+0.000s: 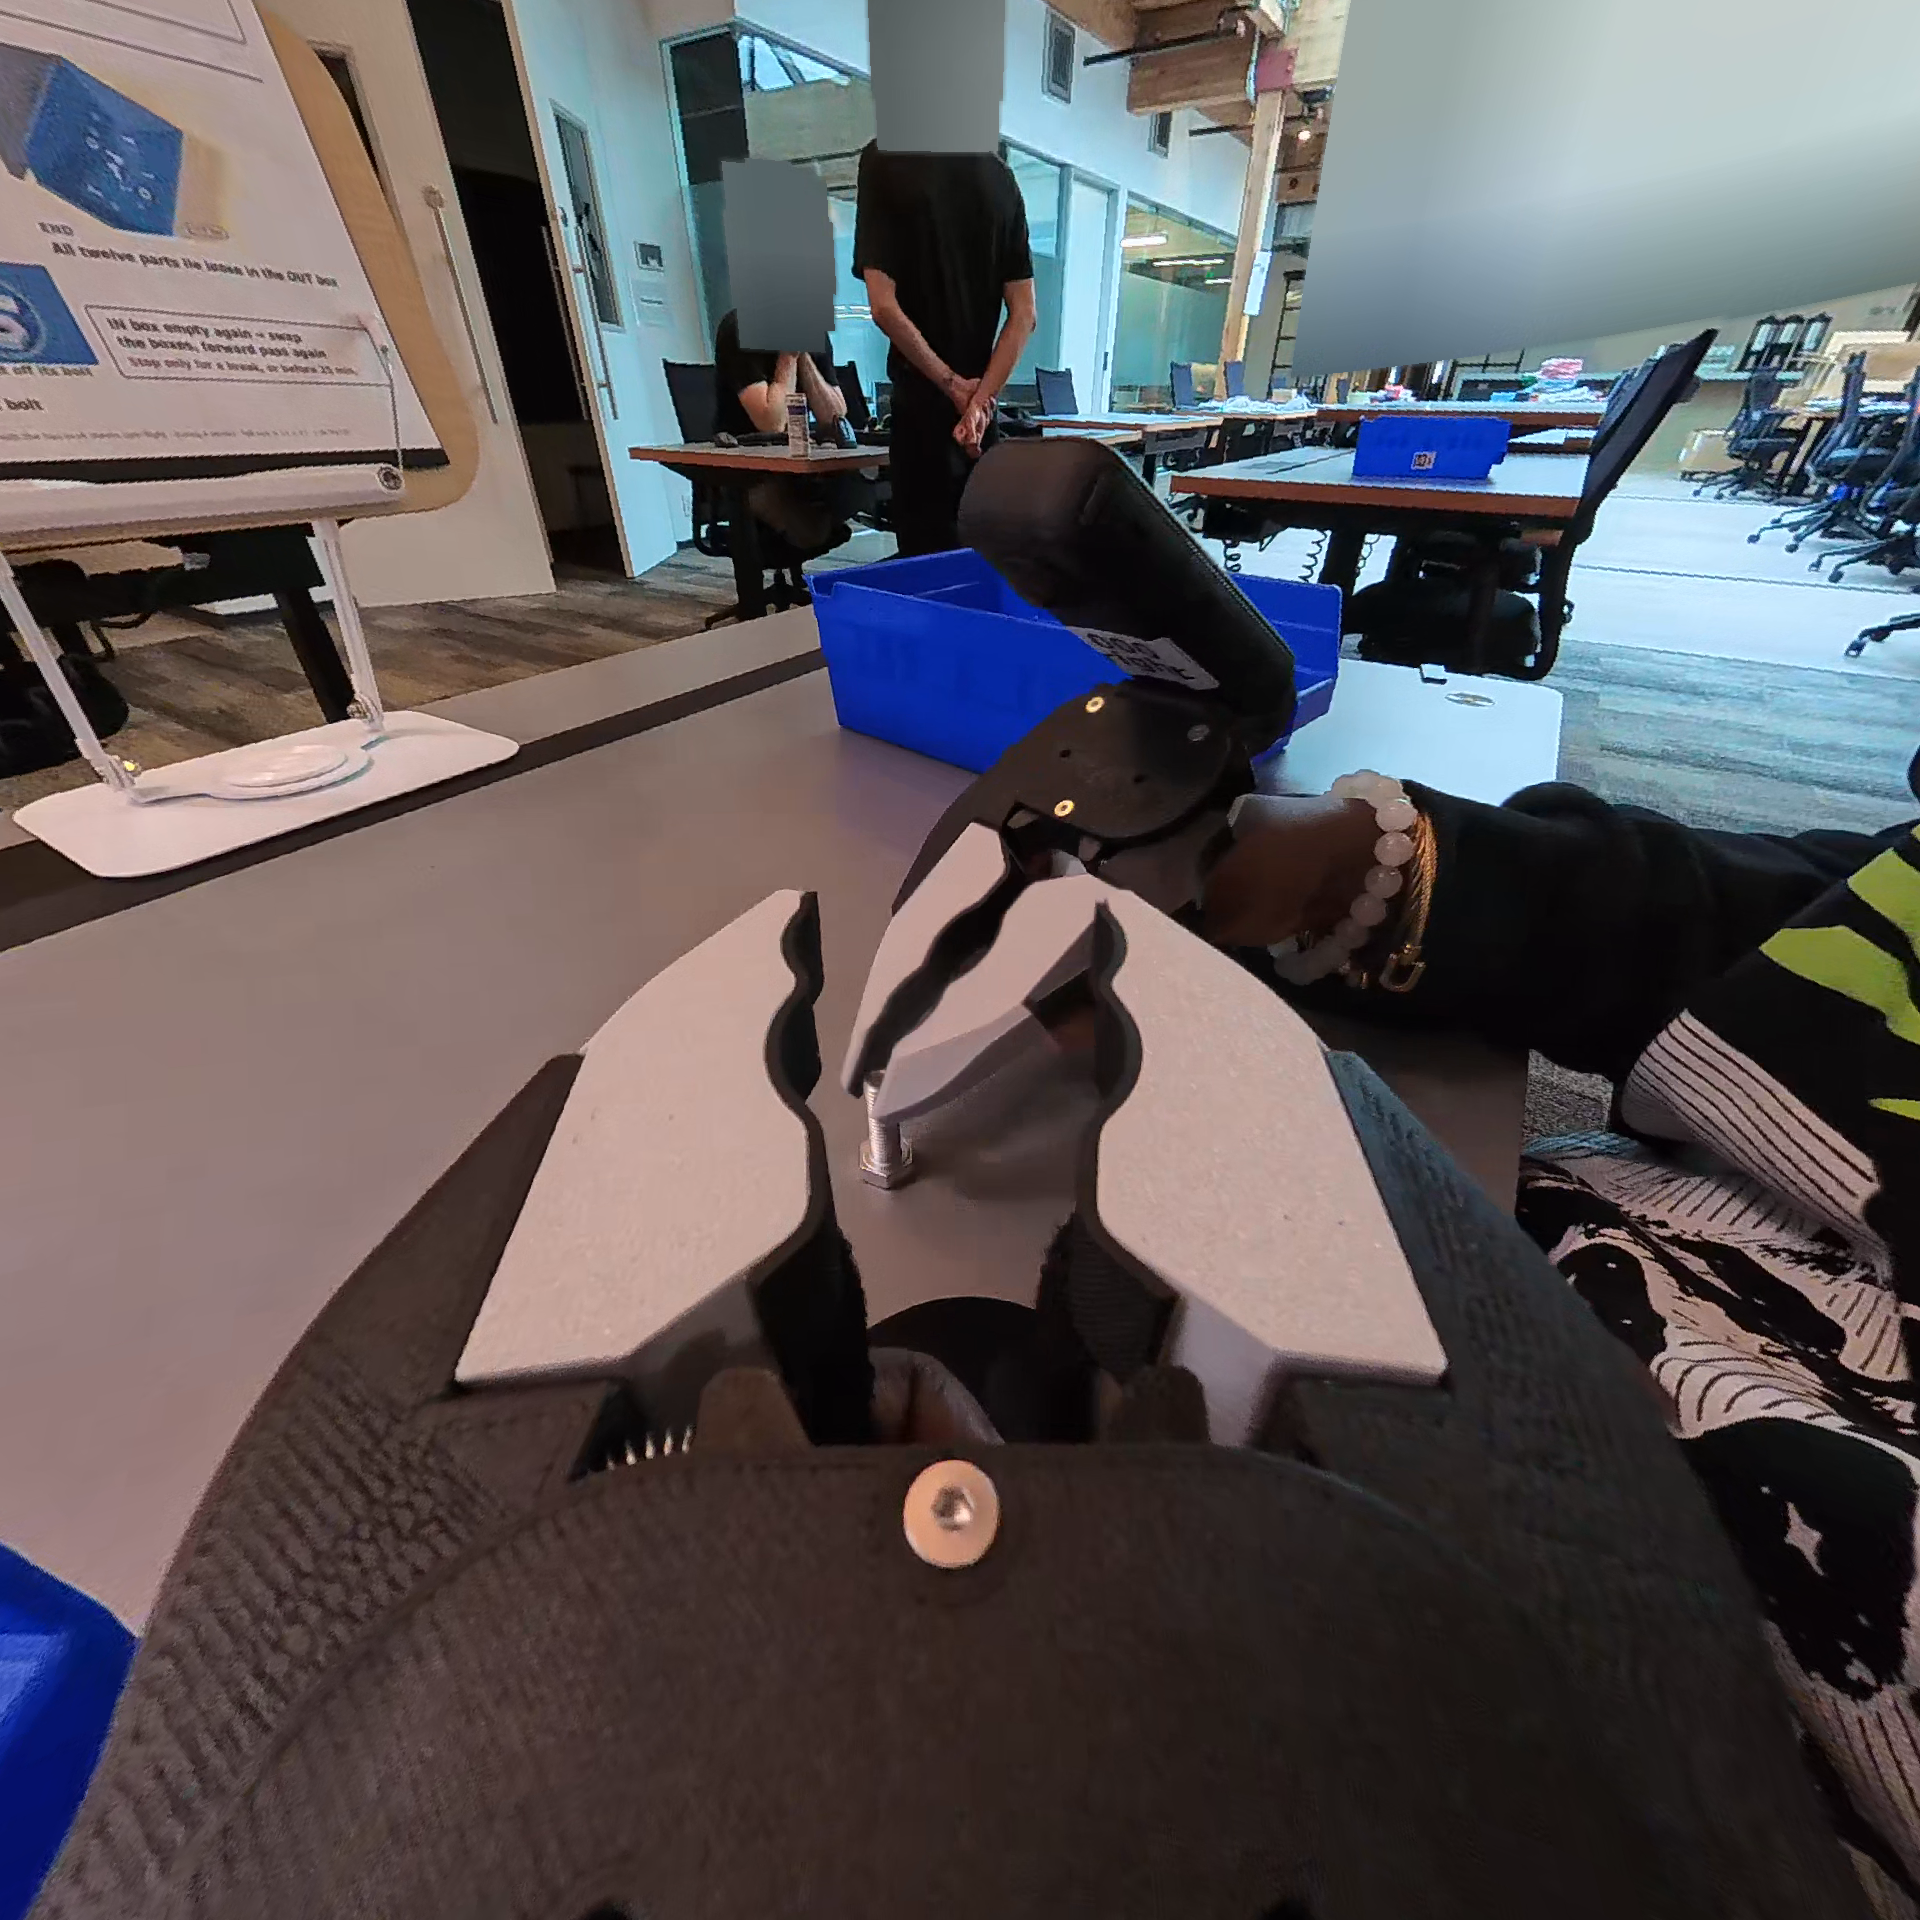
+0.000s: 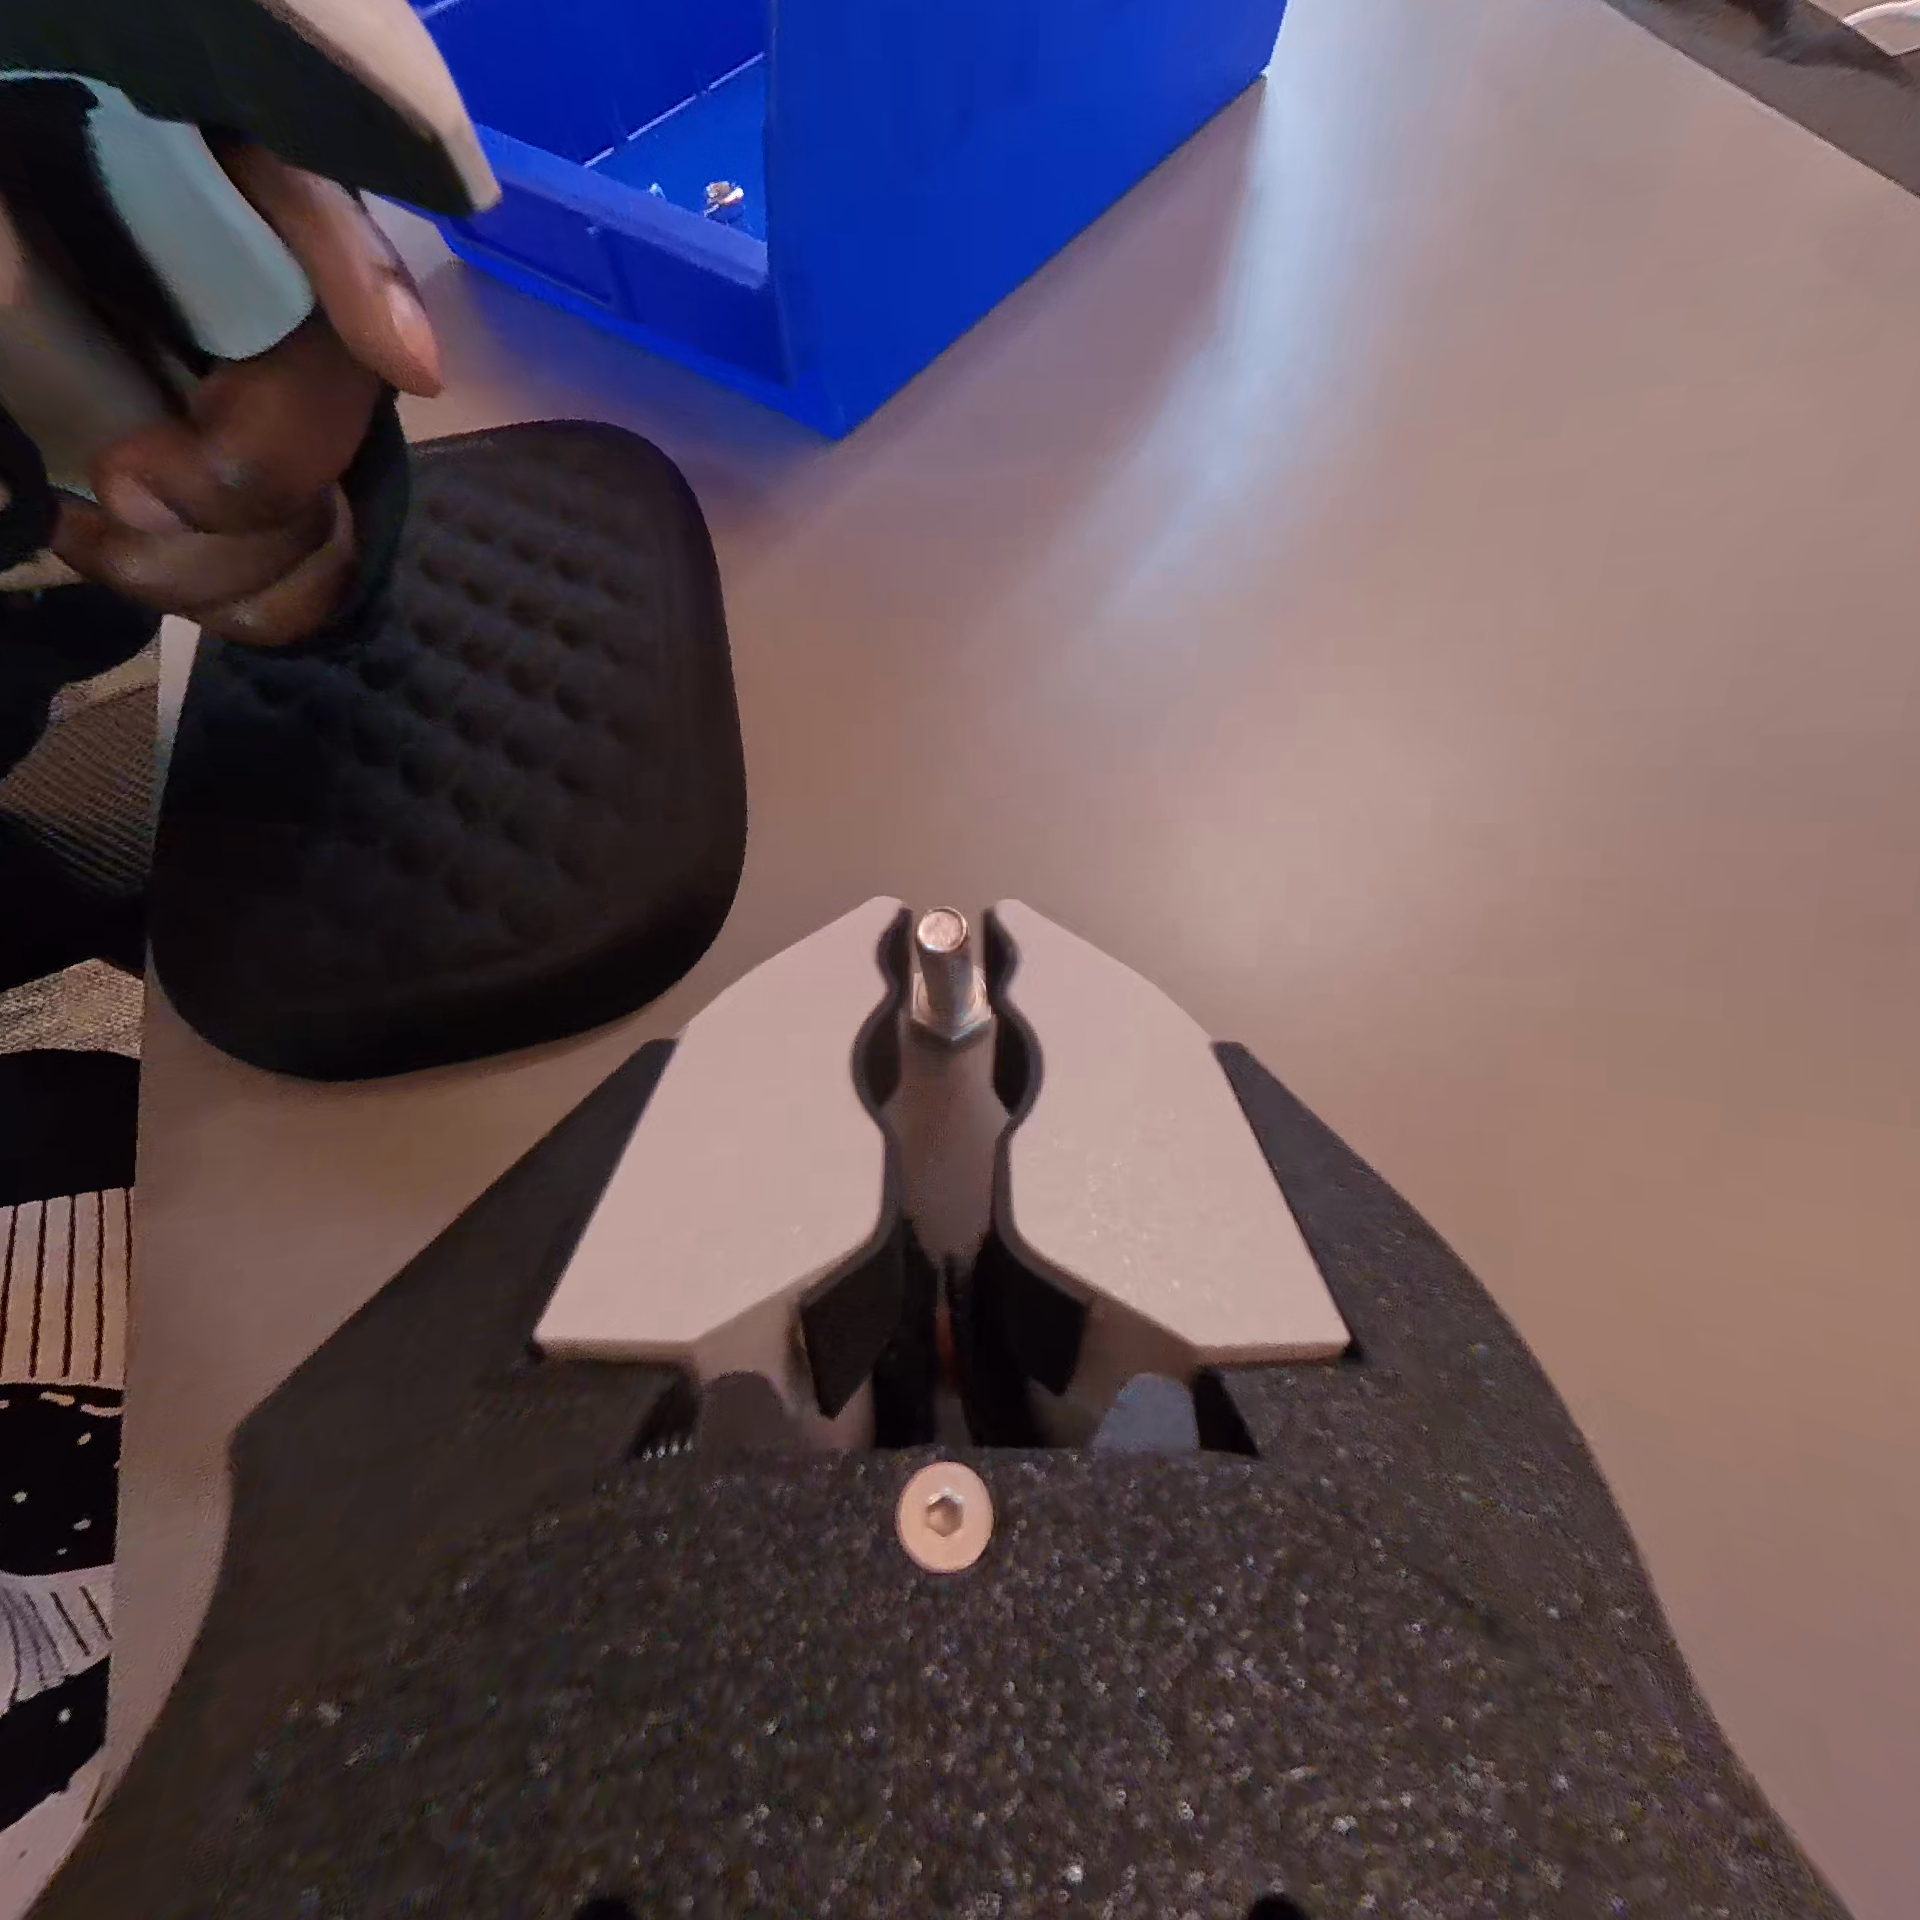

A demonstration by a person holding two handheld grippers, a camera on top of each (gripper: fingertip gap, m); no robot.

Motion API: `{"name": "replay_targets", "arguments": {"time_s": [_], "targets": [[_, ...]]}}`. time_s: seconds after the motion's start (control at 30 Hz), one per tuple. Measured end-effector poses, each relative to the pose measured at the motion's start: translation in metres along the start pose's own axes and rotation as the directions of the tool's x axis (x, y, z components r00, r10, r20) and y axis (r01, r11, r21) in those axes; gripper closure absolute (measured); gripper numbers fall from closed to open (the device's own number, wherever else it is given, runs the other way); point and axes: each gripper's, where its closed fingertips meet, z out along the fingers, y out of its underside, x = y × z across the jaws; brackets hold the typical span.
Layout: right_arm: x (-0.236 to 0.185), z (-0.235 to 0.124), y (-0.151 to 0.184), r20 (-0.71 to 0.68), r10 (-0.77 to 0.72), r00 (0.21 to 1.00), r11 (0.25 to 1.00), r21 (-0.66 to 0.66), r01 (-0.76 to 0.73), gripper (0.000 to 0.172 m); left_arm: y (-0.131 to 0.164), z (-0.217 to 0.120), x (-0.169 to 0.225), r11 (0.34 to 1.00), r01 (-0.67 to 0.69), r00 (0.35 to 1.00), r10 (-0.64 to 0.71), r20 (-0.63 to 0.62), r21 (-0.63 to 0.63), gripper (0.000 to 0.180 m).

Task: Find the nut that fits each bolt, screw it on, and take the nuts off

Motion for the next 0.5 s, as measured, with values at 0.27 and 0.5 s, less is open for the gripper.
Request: {"name": "replay_targets", "arguments": {"time_s": [0.27,0.5], "targets": [[-0.013,-0.041,-0.044,0.054,0.016,0.998,0.991,0.132,-0.023,0.162,0.014,0.016,0.0,0.998,-0.017,0.995,0.024,0.101,-0.066,0.129],[-0.043,-0.08,-0.091,0.076,-0.013,0.997,0.962,0.274,-0.008,0.162,0.013,0.039,0.006,0.987,-0.126,0.959,0.147,0.241,-0.101,0.132]]}}
